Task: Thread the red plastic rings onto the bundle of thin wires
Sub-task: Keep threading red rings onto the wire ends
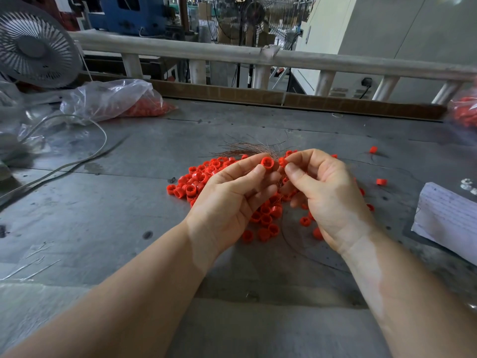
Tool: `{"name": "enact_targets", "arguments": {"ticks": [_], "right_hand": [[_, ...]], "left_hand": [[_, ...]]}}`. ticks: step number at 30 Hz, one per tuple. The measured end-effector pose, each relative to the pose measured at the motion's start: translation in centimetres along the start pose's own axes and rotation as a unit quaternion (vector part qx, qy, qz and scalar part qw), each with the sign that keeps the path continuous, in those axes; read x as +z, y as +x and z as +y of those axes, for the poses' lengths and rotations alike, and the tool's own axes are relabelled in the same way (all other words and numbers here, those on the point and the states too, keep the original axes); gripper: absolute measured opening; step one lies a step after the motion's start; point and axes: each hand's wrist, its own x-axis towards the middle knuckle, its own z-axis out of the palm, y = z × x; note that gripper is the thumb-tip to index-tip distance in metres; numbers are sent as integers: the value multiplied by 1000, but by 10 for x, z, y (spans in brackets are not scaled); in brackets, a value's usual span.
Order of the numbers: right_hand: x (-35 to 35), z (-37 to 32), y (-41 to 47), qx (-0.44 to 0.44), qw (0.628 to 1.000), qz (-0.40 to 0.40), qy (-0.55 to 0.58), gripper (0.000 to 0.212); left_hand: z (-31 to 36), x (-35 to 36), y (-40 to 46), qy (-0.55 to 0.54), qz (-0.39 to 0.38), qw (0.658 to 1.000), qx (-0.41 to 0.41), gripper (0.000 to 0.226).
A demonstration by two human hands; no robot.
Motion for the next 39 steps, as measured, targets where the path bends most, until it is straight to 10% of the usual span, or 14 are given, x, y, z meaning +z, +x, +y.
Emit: {"name": "enact_targets", "arguments": {"ticks": [39], "right_hand": [[2, -7, -6, -175, 960, 24, -217, 12]], "left_hand": [[-1, 2, 1, 7, 10, 999, 30, 25]]}}
